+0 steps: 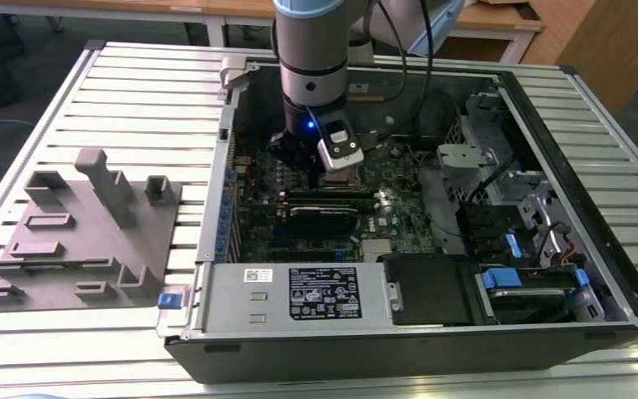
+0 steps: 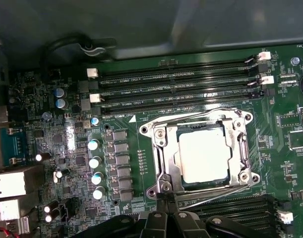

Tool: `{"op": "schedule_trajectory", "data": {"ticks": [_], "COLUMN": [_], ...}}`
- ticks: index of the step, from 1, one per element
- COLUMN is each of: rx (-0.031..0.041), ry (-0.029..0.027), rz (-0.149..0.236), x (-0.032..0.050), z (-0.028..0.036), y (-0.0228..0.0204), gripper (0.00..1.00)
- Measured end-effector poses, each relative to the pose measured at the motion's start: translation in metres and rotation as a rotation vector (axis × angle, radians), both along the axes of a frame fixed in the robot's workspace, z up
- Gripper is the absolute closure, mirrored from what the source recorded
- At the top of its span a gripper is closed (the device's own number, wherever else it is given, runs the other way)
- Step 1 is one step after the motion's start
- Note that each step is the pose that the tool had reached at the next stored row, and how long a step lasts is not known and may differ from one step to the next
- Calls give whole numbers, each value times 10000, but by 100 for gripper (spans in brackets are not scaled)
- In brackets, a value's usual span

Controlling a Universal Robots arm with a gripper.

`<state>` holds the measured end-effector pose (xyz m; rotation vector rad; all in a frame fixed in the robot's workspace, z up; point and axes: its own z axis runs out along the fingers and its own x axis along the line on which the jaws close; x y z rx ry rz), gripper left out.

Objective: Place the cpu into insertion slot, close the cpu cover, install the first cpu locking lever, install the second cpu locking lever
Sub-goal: 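Install the second cpu locking lever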

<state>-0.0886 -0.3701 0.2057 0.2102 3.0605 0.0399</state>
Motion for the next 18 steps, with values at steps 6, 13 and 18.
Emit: {"op": "schedule_trajectory", "data": {"ticks": [6,13,18], "rx": [13,54,220], "ry": [-12,-35,-68], "rz": [0,1,-1], "x": [-17,-39,-57], "z": [0,-4,-10], "y": [-14,-36,-48], "gripper": [89,89,89]}}
